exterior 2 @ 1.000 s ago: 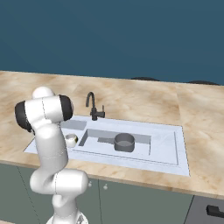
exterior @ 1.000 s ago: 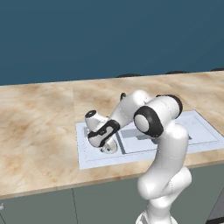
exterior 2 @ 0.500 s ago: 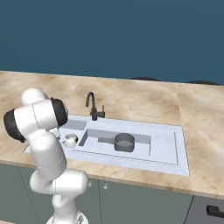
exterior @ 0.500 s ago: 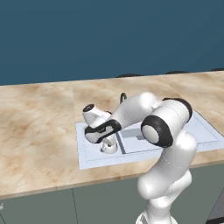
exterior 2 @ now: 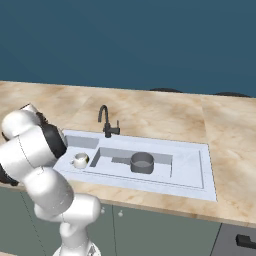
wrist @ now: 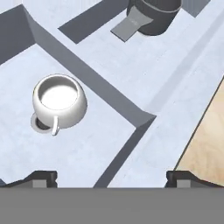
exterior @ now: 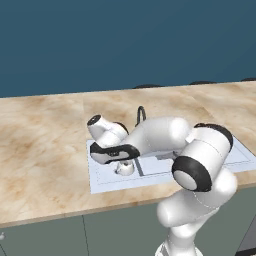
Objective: Move any existing items from the left basin to the right basin for drying. Then move the mug from the counter to the left basin of the sink for washing.
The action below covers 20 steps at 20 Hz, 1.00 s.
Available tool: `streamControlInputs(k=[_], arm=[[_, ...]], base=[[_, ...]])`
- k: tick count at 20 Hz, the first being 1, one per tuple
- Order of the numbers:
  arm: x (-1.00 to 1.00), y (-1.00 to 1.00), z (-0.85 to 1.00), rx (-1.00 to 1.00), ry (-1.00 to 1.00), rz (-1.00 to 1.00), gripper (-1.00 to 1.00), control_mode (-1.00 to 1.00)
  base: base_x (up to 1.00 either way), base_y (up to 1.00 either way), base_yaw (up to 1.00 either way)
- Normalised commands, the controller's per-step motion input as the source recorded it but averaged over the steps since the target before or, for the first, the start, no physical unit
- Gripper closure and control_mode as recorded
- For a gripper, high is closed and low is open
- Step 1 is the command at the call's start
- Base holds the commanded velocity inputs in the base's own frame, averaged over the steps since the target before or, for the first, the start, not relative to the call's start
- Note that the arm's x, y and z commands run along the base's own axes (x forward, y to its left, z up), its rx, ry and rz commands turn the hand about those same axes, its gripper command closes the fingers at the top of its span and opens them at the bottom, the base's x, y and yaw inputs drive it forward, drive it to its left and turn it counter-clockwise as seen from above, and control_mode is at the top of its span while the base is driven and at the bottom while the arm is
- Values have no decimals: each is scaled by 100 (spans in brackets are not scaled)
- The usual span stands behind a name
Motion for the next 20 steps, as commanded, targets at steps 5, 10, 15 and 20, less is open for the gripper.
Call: streamControlInputs(k=[5,10,15,20], arm=[[-61,21,48,-13,0,0,-100,-100],[-78,26,32,-13,0,0,-100,-100],[-81,28,17,-13,0,0,-100,-100],[-69,25,3,-12,0,0,-100,-100]], base=[[0,0,0],[0,0,0],[0,0,0],[0,0,0]])
